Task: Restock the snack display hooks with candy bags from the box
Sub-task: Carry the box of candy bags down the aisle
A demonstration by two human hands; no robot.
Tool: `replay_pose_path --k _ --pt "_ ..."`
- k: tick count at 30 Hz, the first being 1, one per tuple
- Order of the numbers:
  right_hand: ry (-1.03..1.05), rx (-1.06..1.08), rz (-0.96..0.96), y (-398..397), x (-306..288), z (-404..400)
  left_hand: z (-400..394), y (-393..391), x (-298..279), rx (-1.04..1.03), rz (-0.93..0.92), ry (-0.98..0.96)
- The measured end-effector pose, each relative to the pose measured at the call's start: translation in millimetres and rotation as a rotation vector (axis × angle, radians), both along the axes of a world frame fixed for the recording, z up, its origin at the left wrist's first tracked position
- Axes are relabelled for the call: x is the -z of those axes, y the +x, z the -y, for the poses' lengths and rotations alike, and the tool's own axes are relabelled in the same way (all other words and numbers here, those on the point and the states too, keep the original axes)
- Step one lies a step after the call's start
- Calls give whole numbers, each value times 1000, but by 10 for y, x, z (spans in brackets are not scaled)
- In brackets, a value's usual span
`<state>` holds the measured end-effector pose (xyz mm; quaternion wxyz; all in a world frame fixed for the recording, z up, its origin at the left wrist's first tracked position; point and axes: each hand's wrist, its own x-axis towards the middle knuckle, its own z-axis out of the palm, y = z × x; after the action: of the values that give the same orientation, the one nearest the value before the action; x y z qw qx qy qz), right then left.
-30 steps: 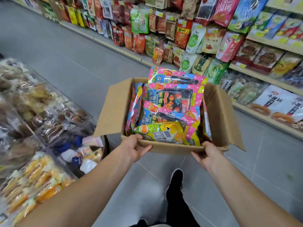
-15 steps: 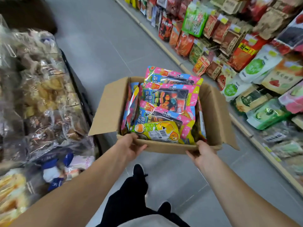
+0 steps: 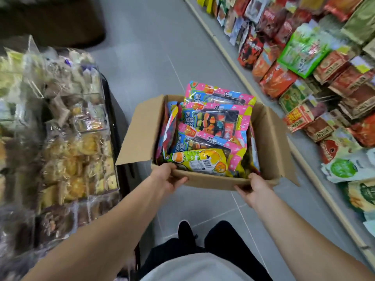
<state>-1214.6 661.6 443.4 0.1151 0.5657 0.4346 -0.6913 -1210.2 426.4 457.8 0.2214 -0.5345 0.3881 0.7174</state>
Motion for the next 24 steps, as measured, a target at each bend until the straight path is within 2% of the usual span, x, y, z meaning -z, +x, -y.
replay_pose_path --k 3,10,18,24 --pt "17 -10 0 -629 31 161 156 -548 -12 -53 20 -12" --pt "-21 -25 6 -2561 143 586 525 -2429 133 -99 22 -22" --pt "3 -79 4 -4673 33 1025 966 -4412 27 -157 49 2" --pt "5 -85 9 -6161 94 1594 1537 -5991 123 -138 33 -4"
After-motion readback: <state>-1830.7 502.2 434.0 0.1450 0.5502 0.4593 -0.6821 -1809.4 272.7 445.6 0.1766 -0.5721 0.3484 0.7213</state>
